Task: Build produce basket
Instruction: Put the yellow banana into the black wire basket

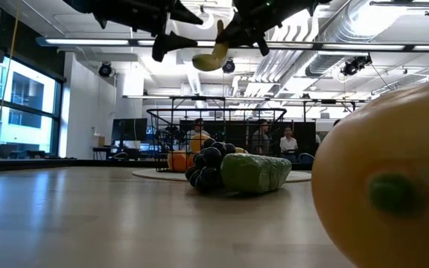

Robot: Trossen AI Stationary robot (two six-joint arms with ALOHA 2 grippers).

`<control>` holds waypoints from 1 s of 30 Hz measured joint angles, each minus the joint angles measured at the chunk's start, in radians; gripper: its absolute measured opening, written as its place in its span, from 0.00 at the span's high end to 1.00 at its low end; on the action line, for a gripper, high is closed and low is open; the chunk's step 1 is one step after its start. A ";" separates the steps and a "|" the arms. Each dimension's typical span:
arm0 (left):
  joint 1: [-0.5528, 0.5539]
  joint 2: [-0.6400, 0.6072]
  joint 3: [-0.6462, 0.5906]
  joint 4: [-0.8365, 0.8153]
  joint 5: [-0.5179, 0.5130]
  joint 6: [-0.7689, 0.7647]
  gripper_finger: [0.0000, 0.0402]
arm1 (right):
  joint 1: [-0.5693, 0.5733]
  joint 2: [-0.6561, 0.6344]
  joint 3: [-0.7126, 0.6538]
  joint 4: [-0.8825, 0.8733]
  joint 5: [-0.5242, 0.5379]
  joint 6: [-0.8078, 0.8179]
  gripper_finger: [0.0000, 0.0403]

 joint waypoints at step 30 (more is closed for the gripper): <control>0.091 0.001 0.000 -0.003 -0.036 0.150 0.34 | -0.286 -0.079 0.000 -0.254 -0.123 -0.200 0.81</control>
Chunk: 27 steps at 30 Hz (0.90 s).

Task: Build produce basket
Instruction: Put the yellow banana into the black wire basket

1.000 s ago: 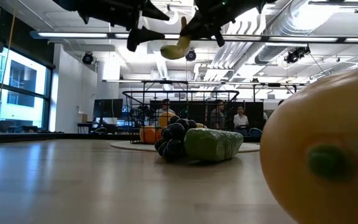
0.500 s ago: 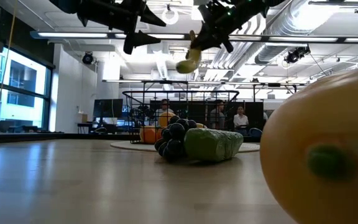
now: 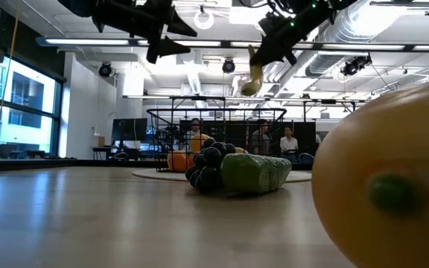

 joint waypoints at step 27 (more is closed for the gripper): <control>-0.001 0.000 0.000 -0.075 -0.129 0.014 0.34 | 0.048 0.086 -0.206 0.111 0.034 -0.052 0.81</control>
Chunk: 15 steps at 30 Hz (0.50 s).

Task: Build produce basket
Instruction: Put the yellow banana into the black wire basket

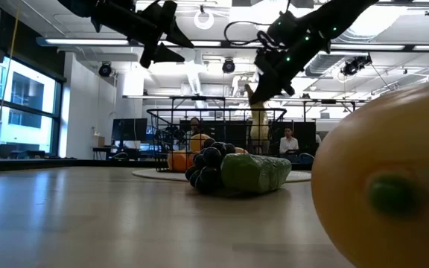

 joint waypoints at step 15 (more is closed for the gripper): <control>0.000 0.000 0.000 -0.004 0.000 0.044 0.34 | 0.061 0.068 0.000 -0.002 0.147 0.011 0.69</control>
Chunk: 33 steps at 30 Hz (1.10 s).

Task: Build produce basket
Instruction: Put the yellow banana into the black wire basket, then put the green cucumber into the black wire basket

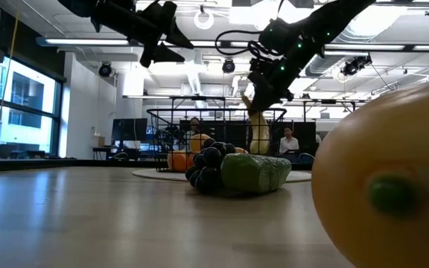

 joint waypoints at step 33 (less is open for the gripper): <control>-0.028 -0.146 0.000 -0.404 0.003 0.000 0.34 | 0.193 0.000 0.291 -0.512 0.063 0.414 0.50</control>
